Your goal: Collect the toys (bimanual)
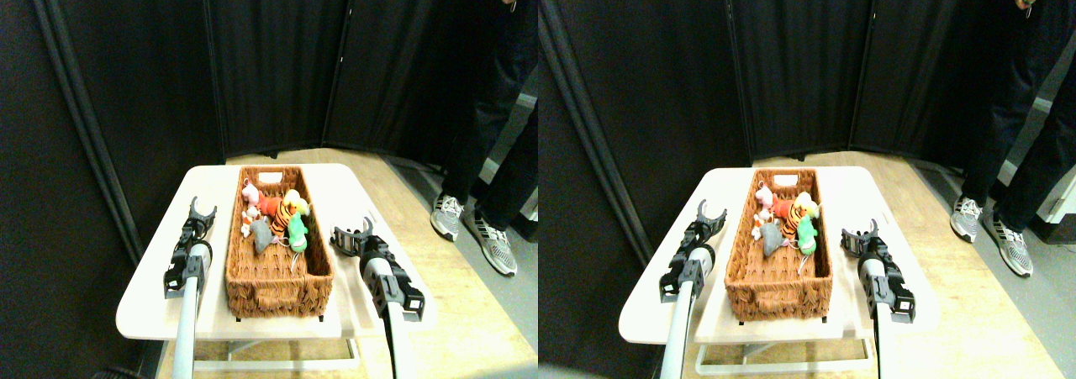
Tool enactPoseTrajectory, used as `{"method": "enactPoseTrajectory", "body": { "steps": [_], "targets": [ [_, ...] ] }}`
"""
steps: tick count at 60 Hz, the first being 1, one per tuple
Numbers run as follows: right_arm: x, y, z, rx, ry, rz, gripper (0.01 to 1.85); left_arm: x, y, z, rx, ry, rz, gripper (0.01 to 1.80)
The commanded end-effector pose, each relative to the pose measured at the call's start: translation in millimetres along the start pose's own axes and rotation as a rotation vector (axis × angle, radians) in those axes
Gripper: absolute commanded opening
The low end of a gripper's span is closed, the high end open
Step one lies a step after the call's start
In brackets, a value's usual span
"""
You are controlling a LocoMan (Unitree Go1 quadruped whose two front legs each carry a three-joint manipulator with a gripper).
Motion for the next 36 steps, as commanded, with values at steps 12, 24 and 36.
{"method": "enactPoseTrajectory", "body": {
  "steps": [12,24,36],
  "targets": [
    [20.2,-29.4,8.4,-0.018,-0.07,-0.071,0.66,-1.0,-12.8,5.5,0.012,-0.012,-0.064,0.43],
    [36.8,-44.0,15.5,-0.017,-0.119,-0.146,0.65,-2.3,-14.8,5.5,0.015,-0.008,-0.078,0.44],
    [41.1,-48.4,17.6,0.001,-0.141,-0.166,0.41,-5.0,-15.5,6.1,0.027,-0.018,-0.082,0.42]
  ]
}}
